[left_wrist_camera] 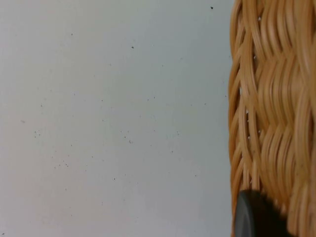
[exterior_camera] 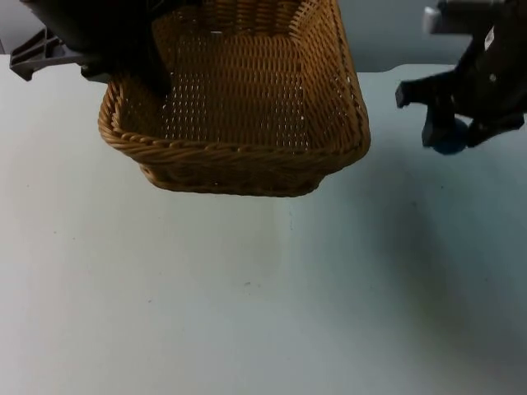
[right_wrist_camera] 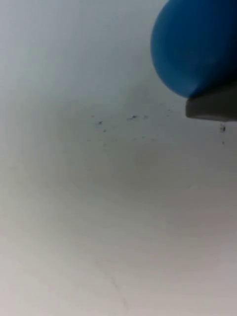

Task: Pick up the basket with the left hand and place the ball into the basket with the right hand.

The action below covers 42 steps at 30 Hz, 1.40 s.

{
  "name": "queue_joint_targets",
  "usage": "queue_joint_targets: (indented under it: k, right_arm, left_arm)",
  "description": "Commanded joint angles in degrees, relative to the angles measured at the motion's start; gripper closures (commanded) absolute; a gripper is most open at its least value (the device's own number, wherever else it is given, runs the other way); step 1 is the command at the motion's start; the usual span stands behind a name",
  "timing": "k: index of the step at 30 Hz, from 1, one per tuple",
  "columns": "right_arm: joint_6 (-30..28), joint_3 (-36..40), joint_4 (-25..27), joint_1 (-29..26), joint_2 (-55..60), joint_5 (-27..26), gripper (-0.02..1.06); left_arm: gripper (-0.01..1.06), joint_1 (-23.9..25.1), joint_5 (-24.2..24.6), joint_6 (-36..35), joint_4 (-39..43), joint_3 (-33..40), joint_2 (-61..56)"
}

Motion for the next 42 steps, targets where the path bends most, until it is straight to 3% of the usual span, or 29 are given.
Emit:
queue_joint_targets:
  k: [1,10,17,22,28,36,38,42]
  right_arm:
    - [-0.6,-0.46,-0.06,1.55,-4.69,0.28,1.05]
    - [-0.6,-0.68,-1.46,8.21,-17.6,0.29,1.05]
    - [-0.73,-6.42,-4.86,14.74,-21.52,2.22,1.05]
    - [-4.18,-8.69,-5.02,18.5,-21.52,1.66,1.05]
    - [-11.83,-8.85,-4.91,22.22,-21.52,-2.77,1.05]
    - [-19.96,-8.85,1.0,22.53,-20.71,-4.74,1.05]
    - [-22.08,-8.85,4.39,22.53,-19.42,-3.65,1.05]
    - [-22.29,-8.85,5.12,22.53,-16.86,-1.55,1.05]
  left_arm:
    - [1.05,0.0,-0.66,-0.33,-0.69,-0.13,-0.72]
    - [1.05,0.0,-1.42,-0.33,-0.71,-0.13,-0.72]
    - [1.05,-0.11,-2.14,0.16,-0.71,-0.13,-0.72]
    - [1.05,-0.11,-2.38,1.48,-0.31,-0.13,-0.72]
    - [1.05,-0.11,-2.76,1.8,-0.09,-0.13,-0.72]
    - [1.05,-0.11,-3.71,2.65,-0.09,-0.13,-0.72]
    - [1.05,-0.11,-4.15,3.07,-0.09,-0.13,-0.72]
    - [1.05,-0.11,-4.15,4.11,-0.09,-0.13,-0.72]
